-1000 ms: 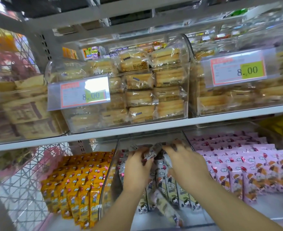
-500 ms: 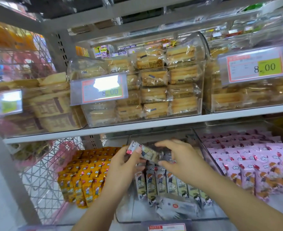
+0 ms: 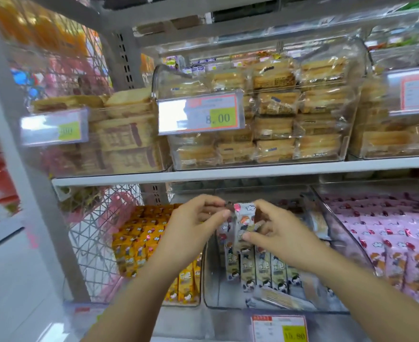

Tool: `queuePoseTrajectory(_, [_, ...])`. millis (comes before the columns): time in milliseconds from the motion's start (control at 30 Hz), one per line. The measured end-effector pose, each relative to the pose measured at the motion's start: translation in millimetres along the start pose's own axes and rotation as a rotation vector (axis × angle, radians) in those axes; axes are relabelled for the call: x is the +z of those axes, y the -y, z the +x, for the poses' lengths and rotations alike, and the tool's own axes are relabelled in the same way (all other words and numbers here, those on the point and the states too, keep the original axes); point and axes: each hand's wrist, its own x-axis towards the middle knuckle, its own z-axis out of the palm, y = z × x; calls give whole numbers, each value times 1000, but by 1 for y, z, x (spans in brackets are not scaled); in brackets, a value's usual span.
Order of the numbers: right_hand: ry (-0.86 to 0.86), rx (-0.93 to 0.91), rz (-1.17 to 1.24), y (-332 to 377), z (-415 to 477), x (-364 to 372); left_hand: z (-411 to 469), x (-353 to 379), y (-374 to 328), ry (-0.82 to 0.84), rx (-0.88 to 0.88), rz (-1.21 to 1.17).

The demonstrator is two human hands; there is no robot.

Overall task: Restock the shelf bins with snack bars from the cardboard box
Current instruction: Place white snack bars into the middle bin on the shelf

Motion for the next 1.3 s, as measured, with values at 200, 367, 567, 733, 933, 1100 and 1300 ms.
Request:
queuePoseTrajectory(200, [94,72,-160,-1,7,23,2,-17,36,87,-59,267])
queuePoseTrajectory(367, [155,78,-236,15,24,22,2,-15,53,158,-9,386])
queuePoseTrajectory(567, [38,162,-212,3,15,0,10,-8,42,104,12,365])
queuePoseTrajectory(733, [-131,243,-266,1,5,-41,12,19,11,199,86,350])
queuePoseTrajectory(933, [-24,299,-335,-12,-4,-69,18,58,-1,388,52,546])
queuePoseTrajectory(1100, [94,303,-325,-21,-13,-68,27,74,9,449,-11,682])
queuePoseTrajectory(1300, [254,286,-351,-35,-11,-48,35,88,24,533,-64,661])
